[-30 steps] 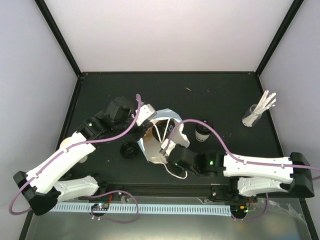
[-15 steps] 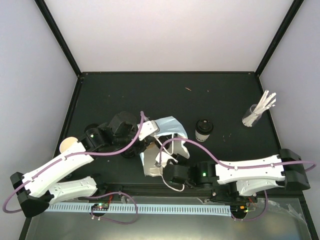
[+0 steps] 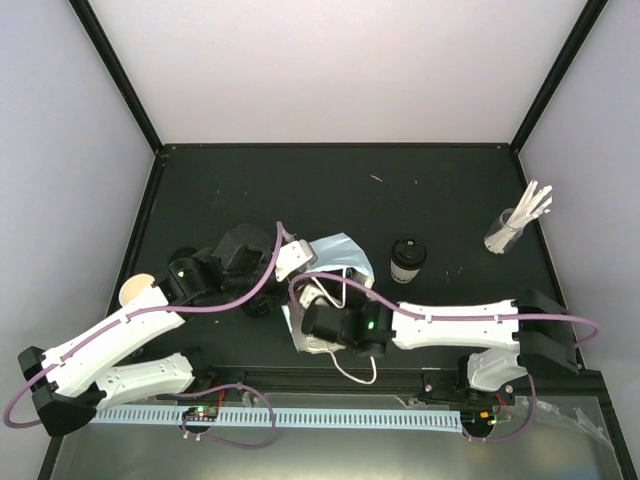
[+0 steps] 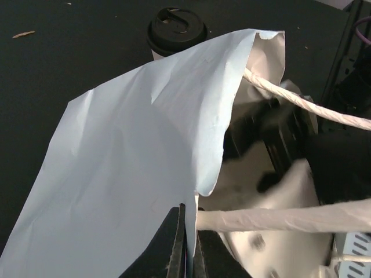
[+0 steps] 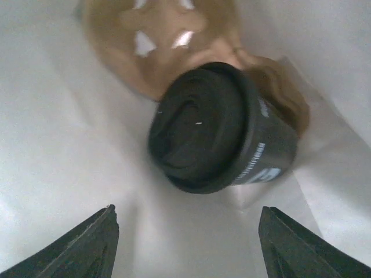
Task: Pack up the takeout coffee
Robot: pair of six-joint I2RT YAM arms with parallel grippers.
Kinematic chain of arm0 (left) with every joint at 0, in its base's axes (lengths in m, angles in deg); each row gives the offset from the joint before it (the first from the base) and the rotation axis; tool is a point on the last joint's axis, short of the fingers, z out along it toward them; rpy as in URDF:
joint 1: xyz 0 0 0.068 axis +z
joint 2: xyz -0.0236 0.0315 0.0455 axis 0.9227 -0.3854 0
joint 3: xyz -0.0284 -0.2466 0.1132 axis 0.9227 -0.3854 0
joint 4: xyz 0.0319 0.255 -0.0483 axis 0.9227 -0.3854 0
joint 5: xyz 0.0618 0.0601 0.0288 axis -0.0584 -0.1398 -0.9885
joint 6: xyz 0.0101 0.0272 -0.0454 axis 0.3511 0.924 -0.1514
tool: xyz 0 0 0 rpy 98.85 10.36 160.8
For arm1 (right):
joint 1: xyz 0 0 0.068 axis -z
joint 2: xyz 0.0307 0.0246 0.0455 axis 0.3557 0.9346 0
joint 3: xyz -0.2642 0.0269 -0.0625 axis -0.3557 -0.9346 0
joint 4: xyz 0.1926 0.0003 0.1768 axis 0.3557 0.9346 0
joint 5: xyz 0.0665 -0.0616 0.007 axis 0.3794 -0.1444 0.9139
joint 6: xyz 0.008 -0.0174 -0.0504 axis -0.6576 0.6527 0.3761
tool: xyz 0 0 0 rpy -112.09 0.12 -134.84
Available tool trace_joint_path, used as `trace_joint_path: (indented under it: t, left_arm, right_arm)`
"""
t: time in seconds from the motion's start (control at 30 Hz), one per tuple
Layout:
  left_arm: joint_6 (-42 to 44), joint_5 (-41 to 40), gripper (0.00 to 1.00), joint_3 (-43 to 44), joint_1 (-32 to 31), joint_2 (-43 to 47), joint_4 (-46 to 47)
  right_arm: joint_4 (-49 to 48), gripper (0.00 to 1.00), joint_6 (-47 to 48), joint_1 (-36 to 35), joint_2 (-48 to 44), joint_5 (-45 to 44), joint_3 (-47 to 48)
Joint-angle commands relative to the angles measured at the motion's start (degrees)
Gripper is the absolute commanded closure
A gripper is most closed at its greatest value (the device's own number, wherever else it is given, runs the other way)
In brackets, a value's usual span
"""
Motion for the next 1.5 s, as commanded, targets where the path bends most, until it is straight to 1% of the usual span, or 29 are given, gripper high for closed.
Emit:
trace_joint_path:
  t: [0.0,0.03,0.13,0.23,0.37,0.43,0.53,0.7,0.8,0.87,0.9,1.03,1.13,1.2,1.27,1.37,1.47]
  left_arm:
    - [-2.0,1.2,0.98,-1.1,-0.6,1.2,0.8]
    - [-2.3,1.3,0.98,-1.5,-0.6,1.1,1.1]
    - [-2.8,2.1,0.98,-2.7,-0.6,1.0,1.7]
    - [-3.0,3.2,0.99,-3.3,-0.8,0.7,2.4]
    - [-3.1,3.9,0.98,-3.4,-0.9,0.2,3.0]
    - [-3.3,4.3,0.98,-3.6,-0.9,0.0,3.5]
    - [-3.5,4.9,0.98,-3.9,-1.0,-0.2,4.3]
    - [-3.5,5.7,0.98,-4.4,-1.0,-0.7,5.1]
    - [-3.5,6.6,0.98,-4.4,-1.1,-0.8,5.3]
    - [-3.5,7.0,0.98,-4.3,-1.0,-0.6,5.5]
    - [-3.5,7.1,0.98,-4.4,-1.0,-0.5,5.6]
    - [-3.6,7.9,0.99,-4.7,-1.0,0.4,6.1]
    - [-4.4,7.6,0.99,-5.0,-1.0,1.4,6.6]
    - [-5.3,5.5,0.98,-5.1,-1.0,2.5,6.8]
    - [-6.3,3.8,0.98,-4.9,-1.0,3.8,6.9]
    - [-6.6,3.3,0.99,-5.7,-1.0,6.5,9.0]
    - [-6.7,5.1,0.98,-8.4,-1.0,8.6,13.1]
  right_arm:
    - [-4.9,0.28,-5.8,4.6,-5.2,4.3,-0.5]
    - [-6.1,0.24,-7.1,4.9,-5.8,3.7,-1.1]
    - [-8.3,0.18,-11.2,6.0,-5.4,-0.2,-2.5]
    - [-9.8,0.09,-14.2,8.1,-4.2,-0.3,-3.1]
    - [-13.0,0.04,-14.9,10.1,-2.4,2.3,-3.6]
    - [-13.4,0.01,-16.6,10.6,-0.8,0.5,-3.1]
    - [-13.5,0.00,-18.8,11.9,2.1,-0.3,-1.8]
    - [-23.1,0.00,-15.5,12.5,4.1,1.8,-4.4]
    - [-26.2,0.00,-14.4,13.2,6.6,2.3,-4.0]
    - [-29.0,0.02,-13.1,13.6,7.5,3.7,-4.2]
    - [-30.7,0.04,-12.3,13.6,7.6,4.4,-4.6]
    - [-37.7,0.20,-10.6,13.6,5.7,7.2,-8.7]
    - [-44.8,0.30,-9.8,13.5,1.5,9.1,-14.1]
    - [-46.7,0.36,-9.2,13.5,-1.0,10.7,-16.7]
    - [-45.2,0.42,-9.9,13.6,-1.1,10.6,-17.3]
    - [-42.9,0.43,-12.2,13.6,-0.6,10.4,-17.8]
    - [-44.9,0.43,-13.0,13.5,-1.2,12.7,-19.8]
